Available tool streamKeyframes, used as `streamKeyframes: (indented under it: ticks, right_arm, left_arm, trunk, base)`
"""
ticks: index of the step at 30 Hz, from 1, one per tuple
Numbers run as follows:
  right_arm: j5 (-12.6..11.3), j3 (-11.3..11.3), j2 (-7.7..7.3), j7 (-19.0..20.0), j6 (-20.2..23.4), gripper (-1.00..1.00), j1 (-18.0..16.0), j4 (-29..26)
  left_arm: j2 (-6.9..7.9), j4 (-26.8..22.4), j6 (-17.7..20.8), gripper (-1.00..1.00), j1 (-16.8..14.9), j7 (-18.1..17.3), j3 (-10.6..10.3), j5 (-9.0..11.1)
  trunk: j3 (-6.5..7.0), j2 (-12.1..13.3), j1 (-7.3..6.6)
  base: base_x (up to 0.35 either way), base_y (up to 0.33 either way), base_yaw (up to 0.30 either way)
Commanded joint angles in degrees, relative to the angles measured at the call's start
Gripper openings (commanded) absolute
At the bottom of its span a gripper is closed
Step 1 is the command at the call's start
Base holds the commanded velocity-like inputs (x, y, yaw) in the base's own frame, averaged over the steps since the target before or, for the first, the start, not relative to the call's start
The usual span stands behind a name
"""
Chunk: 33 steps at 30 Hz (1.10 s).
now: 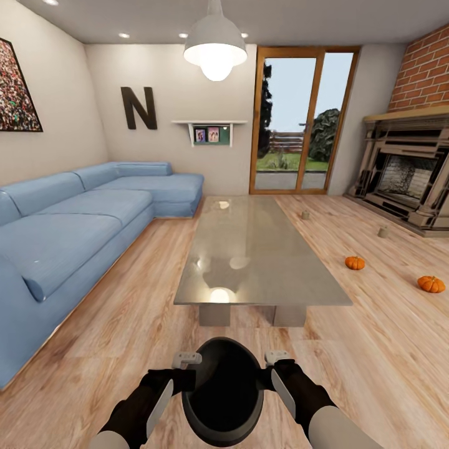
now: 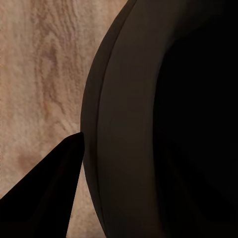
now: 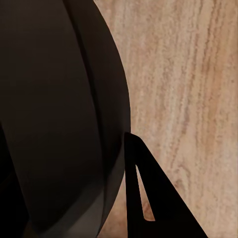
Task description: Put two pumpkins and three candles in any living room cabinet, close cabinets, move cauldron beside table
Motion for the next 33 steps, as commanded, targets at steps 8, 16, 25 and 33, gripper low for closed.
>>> streamKeyframes:
  ticks: [8,16,25,33]
  right_arm:
    - [-0.4,0.7,-0.04,-0.4,0.3,-1.0,0.0,0.1]
    - [-0.4,0.7,-0.05,-0.4,0.3,-1.0,0.0,0.1]
    - [-0.4,0.7,-0.04,-0.3,0.3,-1.0,0.0,0.1]
    - [-0.4,0.7,-0.04,-0.3,0.3,-1.0,0.0,0.1]
  left_arm:
    - [0.06,-0.3,-1.7,-1.0,0.0,0.2,-0.6,1.2]
    - [0.06,-0.3,-1.7,-1.0,0.0,0.2,-0.6,1.1]
    - [0.06,-0.3,-1.7,-1.0,0.0,0.2,-0.6,1.1]
    - [0.06,-0.3,-1.7,-1.0,0.0,0.2,-0.6,1.1]
  trunk:
    - [-0.05,0.0,-0.02]
    - [-0.05,0.0,-0.02]
    - [-0.05,0.0,-0.02]
    - [-0.05,0.0,-0.02]
  base:
    - [0.058,0.026,0.0]
    - [0.146,0.044,0.0]
    - [0.117,0.047,0.0]
    - [0.092,0.003,0.0]
